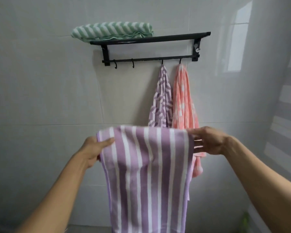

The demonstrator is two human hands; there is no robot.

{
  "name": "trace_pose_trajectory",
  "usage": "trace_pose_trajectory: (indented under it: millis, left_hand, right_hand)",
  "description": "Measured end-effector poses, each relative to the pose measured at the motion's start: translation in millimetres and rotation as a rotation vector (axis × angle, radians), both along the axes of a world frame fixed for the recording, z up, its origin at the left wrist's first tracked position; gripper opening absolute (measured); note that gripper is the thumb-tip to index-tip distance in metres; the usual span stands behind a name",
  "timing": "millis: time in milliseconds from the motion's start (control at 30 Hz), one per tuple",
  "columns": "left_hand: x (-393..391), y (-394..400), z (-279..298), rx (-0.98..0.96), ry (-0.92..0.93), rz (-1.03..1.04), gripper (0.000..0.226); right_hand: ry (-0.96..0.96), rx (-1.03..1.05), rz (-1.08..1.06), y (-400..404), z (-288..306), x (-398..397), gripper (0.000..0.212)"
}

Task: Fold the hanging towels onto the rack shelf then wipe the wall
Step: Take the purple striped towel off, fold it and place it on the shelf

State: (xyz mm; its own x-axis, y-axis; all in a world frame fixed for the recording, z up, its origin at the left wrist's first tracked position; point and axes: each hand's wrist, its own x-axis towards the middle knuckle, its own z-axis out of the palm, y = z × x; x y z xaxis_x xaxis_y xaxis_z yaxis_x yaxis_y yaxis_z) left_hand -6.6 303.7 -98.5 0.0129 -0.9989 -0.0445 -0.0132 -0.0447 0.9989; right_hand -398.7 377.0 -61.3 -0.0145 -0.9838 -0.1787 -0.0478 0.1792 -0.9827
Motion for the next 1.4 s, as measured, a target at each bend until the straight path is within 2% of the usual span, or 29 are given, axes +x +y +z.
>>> trace_pose_trajectory:
  millis: [67, 133, 200, 233, 267, 300, 367, 433, 500, 567, 600, 633, 700, 733, 833, 900, 933, 1000, 1033, 1067, 1133, 1167, 1200, 1233, 1267, 1300, 1367, 1400]
  left_hand:
    - [3, 3, -15, 0.041, 0.012, 0.109, 0.034]
    - [6, -11, 7, 0.005, 0.157, 0.098, 0.021]
    - [11, -16, 42, -0.11, 0.348, -0.073, 0.03]
    - [11, -13, 49, -0.148, 0.358, -0.154, 0.044]
    - [14, -9, 43, -0.141, 0.258, -0.163, 0.057]
    - [17, -5, 23, -0.097, 0.122, -0.095, 0.059]
    - [19, 4, -21, 0.037, -0.023, 0.048, 0.045]
    - [18, 2, -29, 0.075, 0.019, 0.132, 0.036]
    - [20, -12, -2, -0.005, 0.159, 0.151, 0.027]
    - [20, -13, 28, -0.094, 0.299, 0.02, 0.032]
    - [20, -9, 30, -0.108, 0.294, -0.047, 0.039]
    - [21, -3, 21, -0.078, 0.219, -0.069, 0.045]
    - [22, 7, -6, 0.03, 0.049, 0.019, 0.047]
    - [22, 7, -12, 0.051, 0.043, 0.075, 0.042]
    - [24, -3, 9, -0.052, 0.255, 0.074, 0.028]
    - [25, -2, 23, -0.106, 0.259, -0.085, 0.036]
    - [23, 4, 19, -0.088, 0.146, -0.135, 0.043]
    - [20, 10, -7, -0.013, -0.041, -0.116, 0.046]
    - [17, 11, -15, 0.007, -0.039, -0.052, 0.042]
    - [15, 9, -16, 0.008, 0.03, 0.007, 0.039]
    - [19, -1, -5, -0.029, 0.254, -0.017, 0.044]
    - [21, -3, 2, -0.047, 0.326, -0.107, 0.053]
    - [23, -1, 2, -0.042, 0.302, -0.18, 0.064]
    - [25, 2, -5, -0.009, 0.191, -0.195, 0.074]
    - [25, 6, -16, 0.029, 0.072, -0.153, 0.075]
    - [24, 8, -24, 0.046, 0.022, -0.084, 0.065]
    - [25, 5, -28, 0.028, 0.153, 0.018, 0.05]
    - [29, 1, -21, -0.021, 0.276, -0.018, 0.054]
  right_hand:
    - [-0.033, -0.047, -0.041, 0, -11, 8, 0.019]
    - [-0.173, -0.126, -0.113, -10, -8, 8, 0.02]
    - [-0.33, -0.157, -0.072, -15, 5, 4, 0.033]
    - [-0.287, -0.123, -0.015, -15, 6, 5, 0.041]
    - [-0.185, -0.069, 0.048, -10, 0, 9, 0.045]
    - [-0.073, -0.029, 0.095, -6, -11, 13, 0.045]
    - [0.029, 0.001, 0.095, -1, -32, 25, 0.038]
    - [-0.014, -0.05, -0.006, -6, -33, 32, 0.029]
    - [-0.163, -0.119, -0.115, -17, -20, 27, 0.032]
    - [-0.302, -0.124, -0.059, -23, -1, 19, 0.063]
    - [-0.26, -0.089, 0.008, -21, 1, 17, 0.078]
    - [-0.181, -0.043, 0.085, -17, -3, 16, 0.079]
    - [-0.029, 0.016, 0.136, -10, -21, 17, 0.06]
    - [-0.007, 0.002, 0.097, -11, -28, 17, 0.06]
    - [-0.167, -0.101, -0.017, -22, -28, 15, 0.064]
    - [-0.283, -0.118, -0.004, -26, -16, 10, 0.055]
    - [-0.244, -0.098, 0.045, -24, -13, 7, 0.057]
    - [-0.028, -0.055, 0.116, -20, -22, 4, 0.086]
    - [0.022, -0.047, 0.108, -21, -26, 1, 0.099]
    - [0.002, -0.064, 0.079, -23, -29, -2, 0.1]
    - [-0.168, -0.118, 0.036, -27, -28, -4, 0.074]
    - [-0.232, -0.103, 0.053, -25, -26, -3, 0.064]
    - [-0.202, -0.071, 0.103, -21, -27, 0, 0.064]
    - [-0.115, -0.034, 0.159, -20, -33, 0, 0.071]
    - [-0.029, -0.007, 0.188, -17, -40, 1, 0.08]
    - [-0.003, -0.002, 0.182, -16, -45, 2, 0.088]
    - [-0.062, -0.067, 0.085, -18, -50, 3, 0.097]
    - [-0.141, -0.102, 0.042, -19, -49, 2, 0.09]
